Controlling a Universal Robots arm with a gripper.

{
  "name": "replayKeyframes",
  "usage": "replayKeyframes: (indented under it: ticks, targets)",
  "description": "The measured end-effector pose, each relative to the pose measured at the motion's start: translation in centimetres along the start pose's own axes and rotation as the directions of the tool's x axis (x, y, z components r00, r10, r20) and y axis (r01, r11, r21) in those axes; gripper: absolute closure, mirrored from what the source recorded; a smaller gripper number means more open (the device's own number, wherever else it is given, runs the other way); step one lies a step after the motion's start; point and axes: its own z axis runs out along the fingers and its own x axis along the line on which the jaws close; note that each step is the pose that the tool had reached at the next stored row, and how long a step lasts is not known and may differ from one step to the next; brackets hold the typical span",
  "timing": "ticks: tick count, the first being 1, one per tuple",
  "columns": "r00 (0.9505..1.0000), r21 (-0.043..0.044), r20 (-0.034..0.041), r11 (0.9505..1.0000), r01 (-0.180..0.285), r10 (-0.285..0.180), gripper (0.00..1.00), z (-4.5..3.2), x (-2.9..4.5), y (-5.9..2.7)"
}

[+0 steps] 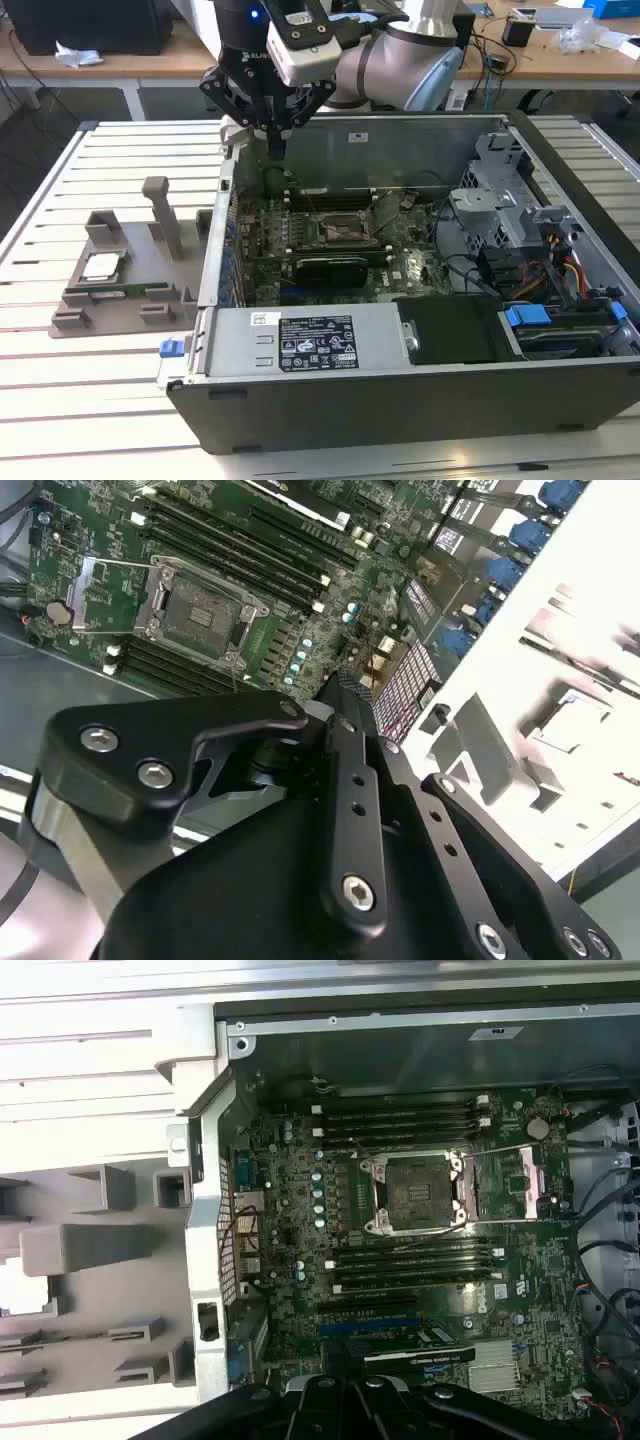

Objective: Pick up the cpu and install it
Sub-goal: 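Reach for the cpu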

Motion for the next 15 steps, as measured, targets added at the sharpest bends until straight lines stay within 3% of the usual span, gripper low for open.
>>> replayKeyframes:
  ticks: [1, 2, 4, 9, 11, 13, 15]
  targets:
    - [1.0000, -0.0001, 0.0001, 1.0000, 0.000, 0.000, 0.89, 0.00, 0.10, -0.01]
    - [1.0000, 0.0001, 0.0000, 1.0000, 0.000, 0.000, 0.89, -0.03, 0.83, -0.06]
    - [1.0000, 0.0000, 0.0000, 1.0000, 0.000, 0.000, 0.89, -0.04, 1.45, -0.11]
    - [1.0000, 0.0000, 0.0000, 1.0000, 0.000, 0.000, 0.89, -0.10, 3.86, -0.29]
    - [1.0000, 0.0000, 0.0000, 1.0000, 0.000, 0.000, 0.89, -0.15, 5.67, -0.42]
    - [1.0000, 0.0000, 0.0000, 1.0000, 0.000, 0.000, 0.89, -0.17, 6.37, -0.47]
    - [1.0000, 0.0000, 0.0000, 1.0000, 0.000, 0.000, 0.89, -0.23, 8.67, -0.65]
